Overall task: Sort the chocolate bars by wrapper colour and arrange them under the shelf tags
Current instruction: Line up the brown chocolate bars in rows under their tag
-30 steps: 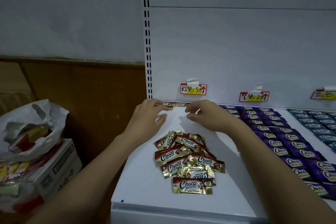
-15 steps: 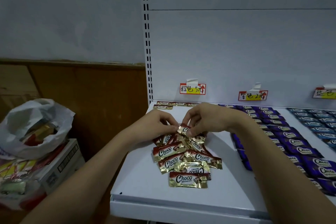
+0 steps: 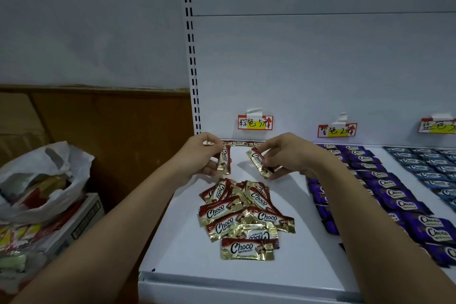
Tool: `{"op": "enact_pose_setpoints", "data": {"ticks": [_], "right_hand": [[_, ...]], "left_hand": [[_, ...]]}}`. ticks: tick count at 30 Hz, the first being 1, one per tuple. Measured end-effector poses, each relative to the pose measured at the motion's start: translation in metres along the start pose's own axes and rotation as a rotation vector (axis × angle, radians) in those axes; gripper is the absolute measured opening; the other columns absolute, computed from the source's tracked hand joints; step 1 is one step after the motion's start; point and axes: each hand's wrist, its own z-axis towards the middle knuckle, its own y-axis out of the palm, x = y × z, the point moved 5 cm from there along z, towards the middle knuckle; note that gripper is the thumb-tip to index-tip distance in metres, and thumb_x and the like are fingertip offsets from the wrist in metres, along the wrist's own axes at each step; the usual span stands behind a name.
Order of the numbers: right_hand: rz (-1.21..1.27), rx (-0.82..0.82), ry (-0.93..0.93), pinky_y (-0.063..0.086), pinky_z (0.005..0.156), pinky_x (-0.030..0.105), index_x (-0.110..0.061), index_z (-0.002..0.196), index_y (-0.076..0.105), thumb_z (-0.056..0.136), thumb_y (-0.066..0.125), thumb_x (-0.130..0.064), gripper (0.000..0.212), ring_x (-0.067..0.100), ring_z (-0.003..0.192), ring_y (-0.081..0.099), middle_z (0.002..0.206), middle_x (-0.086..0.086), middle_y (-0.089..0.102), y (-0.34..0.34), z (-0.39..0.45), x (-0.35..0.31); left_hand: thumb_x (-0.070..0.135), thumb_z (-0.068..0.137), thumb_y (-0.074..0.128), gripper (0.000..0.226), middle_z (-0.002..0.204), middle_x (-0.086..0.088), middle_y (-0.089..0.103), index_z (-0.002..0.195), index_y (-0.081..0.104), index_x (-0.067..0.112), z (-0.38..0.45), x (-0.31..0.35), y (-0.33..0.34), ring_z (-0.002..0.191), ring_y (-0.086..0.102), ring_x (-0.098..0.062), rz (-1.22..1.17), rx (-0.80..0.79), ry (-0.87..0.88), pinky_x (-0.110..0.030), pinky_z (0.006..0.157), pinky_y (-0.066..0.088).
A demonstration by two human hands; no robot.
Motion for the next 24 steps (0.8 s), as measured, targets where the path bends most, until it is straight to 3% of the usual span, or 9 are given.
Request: {"op": "enact_pose_setpoints", "data": {"ticks": [5, 7, 10, 13, 17, 20, 24], "right_hand": [[-0.218, 0.108, 0.008, 0.055, 0.054, 0.025, -0.018, 0.086, 0.069, 0.087, 0.066, -0.001, 0.018, 0.021, 0.076, 0.067, 0.095, 0.010, 0.068, -0.006, 0.007, 0.006], [-0.324, 0.126, -0.026, 0.054, 0.055, 0.025, -0.020, 0.089, 0.071, 0.088, 0.064, -0.002, 0.020, 0.017, 0.070, 0.064, 0.091, 0.008, 0.068, -0.006, 0.011, 0.007], [-0.529, 0.152, -0.079, 0.056, 0.072, 0.027, -0.023, 0.099, 0.075, 0.088, 0.059, -0.002, 0.028, 0.015, 0.080, 0.063, 0.099, 0.004, 0.068, 0.000, 0.016, 0.010], [-0.626, 0.179, -0.133, 0.054, 0.076, 0.026, -0.023, 0.103, 0.073, 0.088, 0.063, -0.009, 0.023, 0.014, 0.088, 0.061, 0.106, 0.000, 0.066, -0.001, 0.018, 0.011], [-0.632, 0.101, -0.156, 0.041, 0.059, 0.014, -0.024, 0.105, 0.073, 0.084, 0.072, -0.021, 0.021, 0.006, 0.081, 0.060, 0.103, -0.005, 0.067, -0.005, 0.017, 0.010], [-0.665, 0.074, -0.167, 0.041, 0.058, 0.014, -0.024, 0.106, 0.073, 0.081, 0.075, -0.021, 0.025, 0.006, 0.079, 0.060, 0.100, -0.007, 0.068, -0.001, 0.015, 0.008], [-0.666, 0.083, -0.190, 0.039, 0.056, 0.010, -0.024, 0.105, 0.072, 0.081, 0.073, -0.015, 0.026, 0.003, 0.077, 0.059, 0.098, -0.008, 0.068, 0.002, 0.015, 0.007]], "left_hand": [[0.011, 0.097, 0.056, 0.015, 0.098, -0.015, 0.071, 0.107, 0.065, 0.016, 0.007, -0.006, -0.009, 0.077, 0.066, -0.019, -0.074, 0.075, -0.011, -0.025, 0.063, 0.057], [0.003, 0.096, 0.053, 0.018, 0.103, -0.018, 0.068, 0.103, 0.067, 0.013, 0.005, -0.011, -0.007, 0.083, 0.070, -0.022, -0.122, 0.096, -0.005, -0.029, 0.072, 0.061], [-0.006, 0.094, 0.051, 0.022, 0.111, -0.018, 0.062, 0.099, 0.069, 0.006, 0.004, -0.021, 0.001, 0.092, 0.069, -0.026, -0.129, 0.074, 0.009, -0.032, 0.078, 0.060], [0.002, 0.093, 0.058, 0.023, 0.108, -0.001, 0.061, 0.089, 0.072, 0.019, 0.006, -0.023, -0.001, 0.095, 0.064, -0.018, 0.178, 0.109, 0.096, -0.027, 0.072, 0.058], [0.025, 0.092, 0.063, 0.012, 0.095, 0.020, 0.060, 0.093, 0.070, 0.035, 0.009, -0.015, -0.004, 0.088, 0.057, -0.001, 0.640, 0.008, 0.251, -0.011, 0.064, 0.041], [0.035, 0.089, 0.066, 0.015, 0.096, 0.025, 0.055, 0.103, 0.070, 0.037, 0.011, -0.013, -0.002, 0.090, 0.053, 0.002, 0.778, -0.103, 0.322, -0.011, 0.065, 0.036], [0.028, 0.088, 0.069, 0.019, 0.094, 0.024, 0.058, 0.105, 0.072, 0.034, 0.015, -0.013, 0.005, 0.090, 0.055, -0.002, 0.810, -0.164, 0.377, -0.014, 0.069, 0.043]]}}
